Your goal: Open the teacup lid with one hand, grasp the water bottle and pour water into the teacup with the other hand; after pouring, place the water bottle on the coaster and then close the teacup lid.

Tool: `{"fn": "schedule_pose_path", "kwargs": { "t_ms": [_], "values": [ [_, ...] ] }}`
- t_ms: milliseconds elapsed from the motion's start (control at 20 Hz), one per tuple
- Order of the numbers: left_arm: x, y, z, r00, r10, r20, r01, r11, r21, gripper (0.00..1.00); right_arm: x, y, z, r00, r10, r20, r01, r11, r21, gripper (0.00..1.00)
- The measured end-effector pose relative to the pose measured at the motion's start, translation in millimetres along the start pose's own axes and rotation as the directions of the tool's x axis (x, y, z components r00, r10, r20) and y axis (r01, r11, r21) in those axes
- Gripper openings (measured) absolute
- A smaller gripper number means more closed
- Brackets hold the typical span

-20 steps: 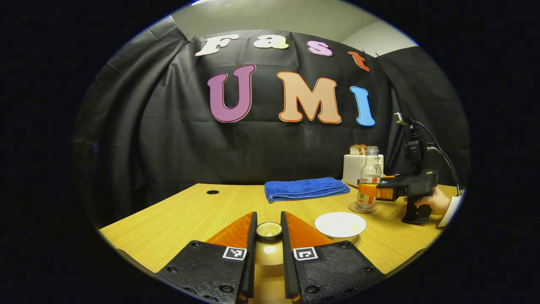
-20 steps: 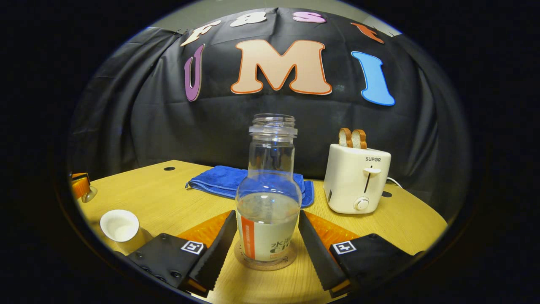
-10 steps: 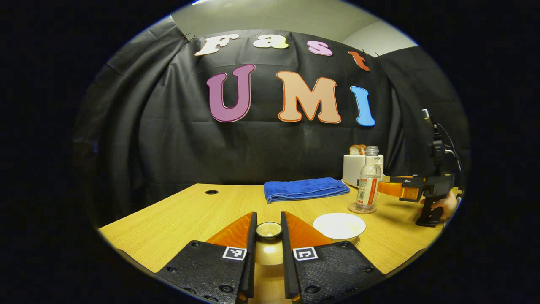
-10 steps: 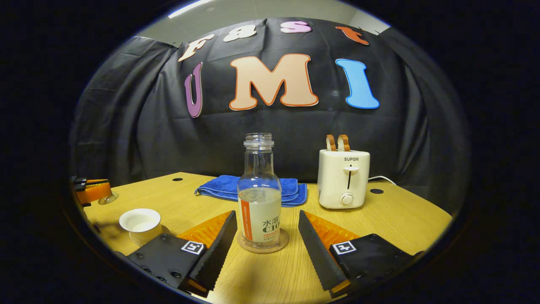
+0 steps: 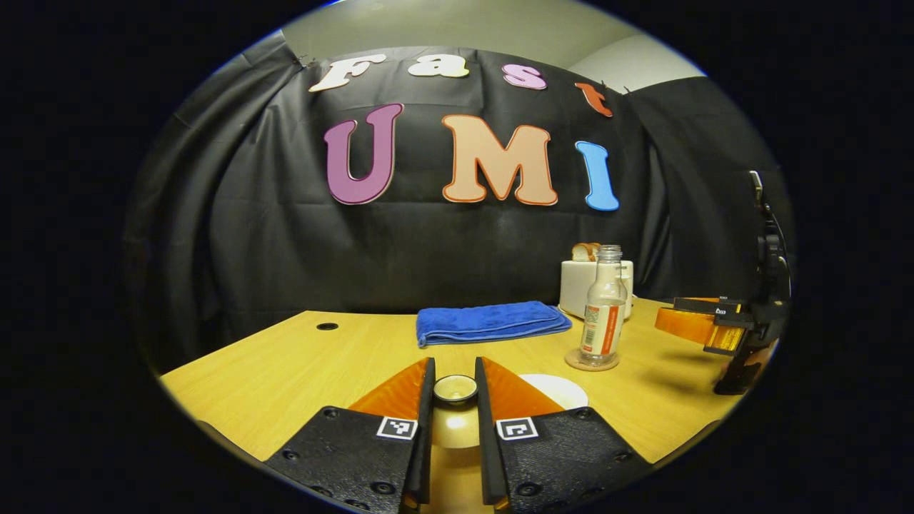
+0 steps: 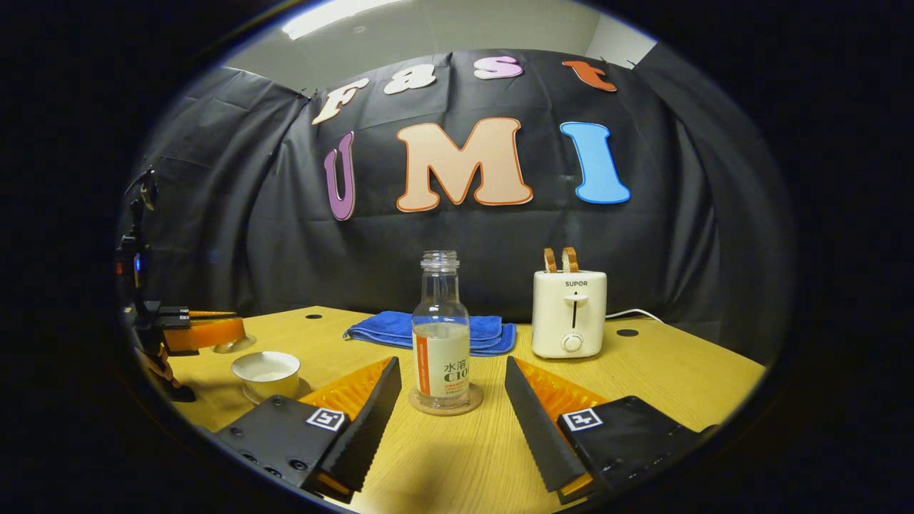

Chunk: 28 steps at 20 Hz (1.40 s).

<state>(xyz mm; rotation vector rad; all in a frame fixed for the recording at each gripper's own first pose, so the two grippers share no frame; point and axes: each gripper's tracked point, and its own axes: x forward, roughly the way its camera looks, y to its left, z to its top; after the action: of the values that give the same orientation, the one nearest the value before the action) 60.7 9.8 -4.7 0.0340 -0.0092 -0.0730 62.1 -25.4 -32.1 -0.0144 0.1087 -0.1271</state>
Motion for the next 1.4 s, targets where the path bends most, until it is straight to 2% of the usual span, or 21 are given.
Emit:
{"fn": "schedule_pose_path", "kwargs": {
  "t_ms": [350,400,450,500,600,700,750,1000,1050,1100,1400],
  "values": [
    [12,-36,-1,0.997,-0.083,-0.007,0.083,0.997,0.005,0.25,-5,-2,1,1.0,-0.003,0.001,0.003,1.0,0.0,0.93],
    [12,-39,-1,0.996,-0.092,-0.01,0.092,0.996,0.006,0.26,-5,-2,1,1.0,-0.002,0.001,0.002,1.0,0.0,0.96],
    [13,-40,-2,0.995,-0.099,-0.018,0.099,0.995,0.01,0.25,-5,-2,1,1.0,-0.001,0.0,0.001,1.0,0.001,0.96],
    [14,-41,-4,0.994,-0.104,-0.028,0.105,0.994,0.013,0.25,-5,-2,1,1.0,0.0,0.001,0.0,1.0,0.0,0.91],
    [17,-44,-8,0.991,-0.121,-0.058,0.122,0.992,0.021,0.25,-5,-2,1,1.0,0.003,0.001,-0.003,1.0,0.001,0.93],
    [19,-47,-13,0.987,-0.134,-0.089,0.137,0.99,0.031,0.25,-5,-1,1,1.0,0.005,0.0,-0.005,1.0,0.001,0.91],
    [19,-50,-14,0.985,-0.14,-0.098,0.144,0.989,0.036,0.26,-5,-1,1,1.0,0.005,0.0,-0.005,1.0,0.001,0.94],
    [20,-54,-18,0.978,-0.166,-0.129,0.173,0.984,0.048,0.25,-5,-2,1,1.0,0.007,0.0,-0.007,1.0,0.001,0.93],
    [20,-55,-19,0.976,-0.168,-0.136,0.176,0.983,0.051,0.25,-5,-2,1,1.0,0.007,-0.001,-0.007,1.0,0.0,0.91],
    [20,-54,-19,0.976,-0.17,-0.138,0.178,0.983,0.052,0.25,-5,-2,1,1.0,0.007,-0.001,-0.007,1.0,0.001,0.93],
    [19,-52,-17,0.979,-0.163,-0.123,0.17,0.984,0.046,0.26,-5,-2,1,1.0,0.007,-0.001,-0.007,1.0,0.001,0.93]
  ]
}}
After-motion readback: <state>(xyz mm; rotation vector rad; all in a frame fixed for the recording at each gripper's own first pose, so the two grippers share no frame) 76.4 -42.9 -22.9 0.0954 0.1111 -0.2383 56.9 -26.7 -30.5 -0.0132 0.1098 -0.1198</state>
